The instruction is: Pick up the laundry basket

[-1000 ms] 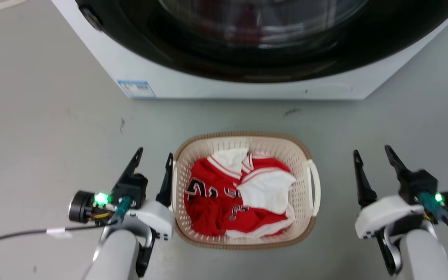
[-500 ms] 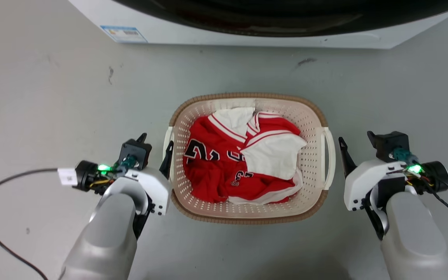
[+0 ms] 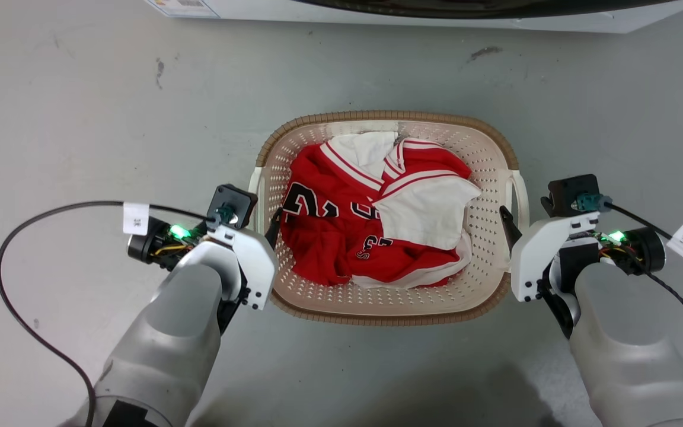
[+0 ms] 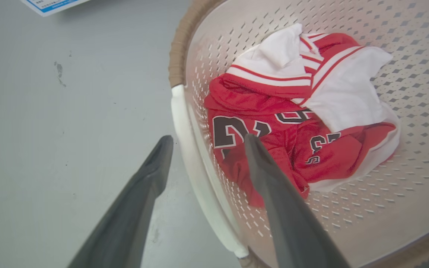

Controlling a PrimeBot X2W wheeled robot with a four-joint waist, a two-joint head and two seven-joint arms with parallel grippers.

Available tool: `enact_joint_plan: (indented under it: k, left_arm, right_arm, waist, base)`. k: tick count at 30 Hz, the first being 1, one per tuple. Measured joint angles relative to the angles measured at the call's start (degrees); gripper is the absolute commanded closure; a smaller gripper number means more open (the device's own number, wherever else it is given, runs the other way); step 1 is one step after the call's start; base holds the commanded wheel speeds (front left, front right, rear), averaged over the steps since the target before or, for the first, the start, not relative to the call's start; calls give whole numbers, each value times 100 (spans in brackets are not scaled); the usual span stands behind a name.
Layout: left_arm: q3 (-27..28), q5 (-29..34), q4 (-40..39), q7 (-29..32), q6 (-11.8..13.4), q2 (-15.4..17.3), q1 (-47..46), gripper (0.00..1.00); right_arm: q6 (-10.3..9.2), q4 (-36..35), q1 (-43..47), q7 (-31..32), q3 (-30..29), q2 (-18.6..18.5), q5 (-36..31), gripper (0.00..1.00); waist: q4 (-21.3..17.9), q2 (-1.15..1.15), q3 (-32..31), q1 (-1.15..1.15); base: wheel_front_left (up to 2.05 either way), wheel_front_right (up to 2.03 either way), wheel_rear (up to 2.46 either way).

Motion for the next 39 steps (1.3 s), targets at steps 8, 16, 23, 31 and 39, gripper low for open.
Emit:
enact_joint_plan:
  k: [8, 16, 23, 31, 39]
  left_arm:
    - [-842, -795, -13, 463, 1, 156, -354, 0]
    - [-1566, -1511, -235, 777, 1, 428, -533, 0]
    - [-2031, -1980, -337, 829, 1, 581, -646, 0]
    - [-2405, -2409, -331, 832, 1, 608, -779, 76]
    - [-2762, -2826, -375, 865, 11, 645, -843, 100]
  right_arm:
    - [0, 558, -387, 237, 109, 0, 102, 0]
    - [-1, 918, -726, 263, 8, -2, 102, 0]
    - [-1, 1148, -928, 242, 8, -2, 71, 0]
    - [0, 1349, -1062, 188, 32, -1, 114, 65]
    - [1, 1454, -1134, 135, 65, 22, 103, 100]
  waist:
    - [6, 0, 208, 0]
    - [-7, 0, 406, 0]
    - [-6, 0, 546, 0]
    - [16, 0, 645, 0]
    - [29, 0, 666, -1]
  base:
    - [0, 0, 0]
    - [0, 0, 0]
    - [0, 0, 0]
    - [0, 0, 0]
    - [0, 0, 0]
